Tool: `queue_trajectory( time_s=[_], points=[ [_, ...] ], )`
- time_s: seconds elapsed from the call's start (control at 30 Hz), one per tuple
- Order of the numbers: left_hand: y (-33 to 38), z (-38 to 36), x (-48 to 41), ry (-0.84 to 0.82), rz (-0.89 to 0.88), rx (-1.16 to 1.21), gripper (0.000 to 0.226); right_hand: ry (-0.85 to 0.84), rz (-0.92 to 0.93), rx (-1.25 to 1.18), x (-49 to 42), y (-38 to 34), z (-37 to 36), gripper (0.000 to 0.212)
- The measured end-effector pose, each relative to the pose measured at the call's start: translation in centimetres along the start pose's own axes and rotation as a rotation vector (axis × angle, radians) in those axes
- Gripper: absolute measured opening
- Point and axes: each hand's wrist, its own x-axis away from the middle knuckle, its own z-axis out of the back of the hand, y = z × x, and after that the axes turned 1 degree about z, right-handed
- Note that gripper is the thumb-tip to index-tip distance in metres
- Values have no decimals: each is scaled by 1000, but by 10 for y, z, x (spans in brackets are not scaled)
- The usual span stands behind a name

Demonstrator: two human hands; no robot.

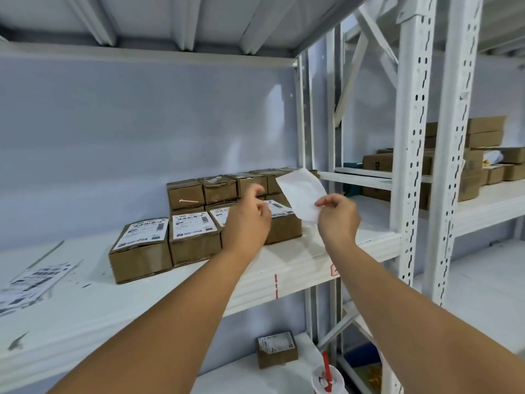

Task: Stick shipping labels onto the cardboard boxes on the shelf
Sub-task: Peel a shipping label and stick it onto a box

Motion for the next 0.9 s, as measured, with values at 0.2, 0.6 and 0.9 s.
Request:
queue_trajectory(
  time_s=[0.2, 0.6, 0.9],
  points=[
    [-32, -18, 13, -177, -484, -578, 36, 42, 3, 109, -31, 12, -11, 31],
    [-35, -16, 15, -219, -322, -560, 41, -122, -24, 772, -46, 36, -31, 32],
    [-34, -14, 15, -128, -400, -473, 37, -33, 146, 540, -36, 30, -26, 14]
  ],
)
